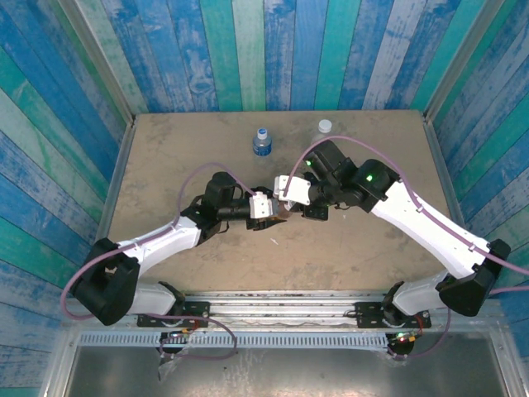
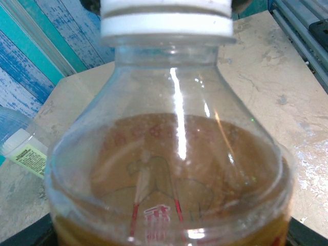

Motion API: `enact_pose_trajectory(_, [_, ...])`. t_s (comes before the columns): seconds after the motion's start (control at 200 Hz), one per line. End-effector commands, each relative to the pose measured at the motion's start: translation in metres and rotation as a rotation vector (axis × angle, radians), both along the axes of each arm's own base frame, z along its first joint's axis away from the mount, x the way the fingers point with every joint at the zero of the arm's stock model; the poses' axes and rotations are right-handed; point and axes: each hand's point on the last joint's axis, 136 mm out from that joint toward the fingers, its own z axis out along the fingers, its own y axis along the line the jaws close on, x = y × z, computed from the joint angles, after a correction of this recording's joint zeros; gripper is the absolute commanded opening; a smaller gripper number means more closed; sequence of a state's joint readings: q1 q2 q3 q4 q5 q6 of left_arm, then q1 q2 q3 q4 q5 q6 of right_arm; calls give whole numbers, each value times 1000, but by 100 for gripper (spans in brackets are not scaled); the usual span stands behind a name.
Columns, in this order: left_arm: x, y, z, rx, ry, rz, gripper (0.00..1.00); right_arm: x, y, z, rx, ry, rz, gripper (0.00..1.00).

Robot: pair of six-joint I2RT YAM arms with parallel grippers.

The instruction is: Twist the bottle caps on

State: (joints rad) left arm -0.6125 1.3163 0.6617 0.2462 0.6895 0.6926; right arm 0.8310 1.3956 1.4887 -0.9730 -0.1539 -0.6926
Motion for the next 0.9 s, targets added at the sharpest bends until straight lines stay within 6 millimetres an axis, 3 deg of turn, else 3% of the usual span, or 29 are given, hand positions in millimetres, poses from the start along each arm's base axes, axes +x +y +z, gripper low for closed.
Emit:
enact_pose_trajectory(0.0, [0,-2,20,-36,-53,-11,59,-6,-1,0,-10,21,4,12])
enact_pose_trajectory(0.15, [0,-2,20,-36,-53,-9,59,11,2,14,97,73,-243,1])
enact_pose_trajectory(0.235, [1,-3,20,-35,-53,-9,59,22,5,17,196,146,-436,1])
enact_pose_trajectory(0.491, [0,-2,21,-38,-58,-8,59,10,13,-3,354,459,-736,0])
enact_pose_trajectory(0.616, [0,-3,21,-36,-53,-11,59,17,-3,-12,387,517,-943,0])
enact_pose_trajectory(0.896, [0,-2,22,-37,-56,-9,59,19,-17,-14,463,623,-1156,1])
